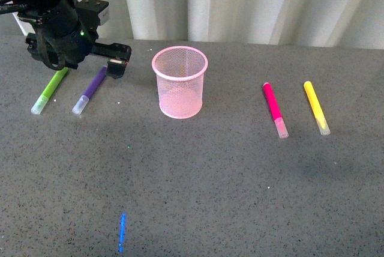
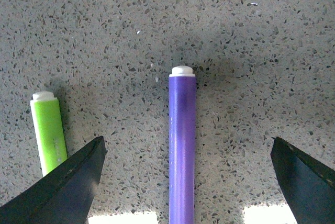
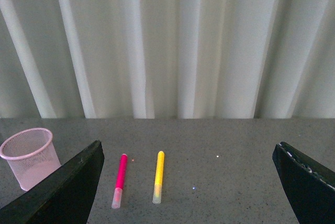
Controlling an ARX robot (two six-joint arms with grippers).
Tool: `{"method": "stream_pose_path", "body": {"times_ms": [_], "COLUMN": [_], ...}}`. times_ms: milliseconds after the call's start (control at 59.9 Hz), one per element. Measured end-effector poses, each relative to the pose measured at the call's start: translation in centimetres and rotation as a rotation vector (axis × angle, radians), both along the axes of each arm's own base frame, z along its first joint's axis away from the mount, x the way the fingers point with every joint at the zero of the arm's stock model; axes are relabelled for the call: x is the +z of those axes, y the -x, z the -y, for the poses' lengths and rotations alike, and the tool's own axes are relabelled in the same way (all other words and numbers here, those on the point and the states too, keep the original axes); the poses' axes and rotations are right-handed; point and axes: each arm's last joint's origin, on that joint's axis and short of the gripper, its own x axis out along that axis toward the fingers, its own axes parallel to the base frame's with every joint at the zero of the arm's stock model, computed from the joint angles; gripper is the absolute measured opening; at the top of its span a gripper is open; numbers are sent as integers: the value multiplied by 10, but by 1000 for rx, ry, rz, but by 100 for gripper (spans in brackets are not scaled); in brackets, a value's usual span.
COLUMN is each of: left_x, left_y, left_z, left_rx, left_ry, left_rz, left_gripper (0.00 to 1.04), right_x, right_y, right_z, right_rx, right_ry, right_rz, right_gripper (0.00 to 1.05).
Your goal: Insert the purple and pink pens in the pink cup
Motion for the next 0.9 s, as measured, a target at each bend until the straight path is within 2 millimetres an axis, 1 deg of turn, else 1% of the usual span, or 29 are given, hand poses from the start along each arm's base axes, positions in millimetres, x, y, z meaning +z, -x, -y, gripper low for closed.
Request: {"method": "stream_pose_path", "body": {"times_ms": [150,250,367,451,534,551,634,668,785,818,901], "left_x": [-8,-16,-18,-19,-20,-21,-22,-22,-23,-23,-23], "left_y": [-5,-8,-14,-17,-18,-18,-19,-19,-19,-19,-19], "left_z": [1,2,4,5,7,8,11,12,11,10,8], "left_rx": [-9,-14,-22,-28,-31,-35,-40,-43,-34,-32,-28], "left_ry": [-7,-9,-24,-19,-20,-19,-21,-17,-33,-34,-37], "left_rz": [-16,-39,-33,-32,-31,-32,-32,-33,-31,-30,-29], "left_gripper": [98,98,98,82,72,66,49,39,15,13,13], "right_x": [0,0,0,0,0,0,0,0,0,0,0], "right_y": [0,0,0,0,0,0,0,0,0,0,0], "right_z": [0,0,0,0,0,0,0,0,0,0,0], "right_rx": [0,0,0,0,0,0,0,0,0,0,0], "right_ry": [0,0,0,0,0,0,0,0,0,0,0], "right_rz": [0,0,0,0,0,0,0,0,0,0,0], "right_gripper": [98,98,98,98,98,98,98,98,98,98,98]}}
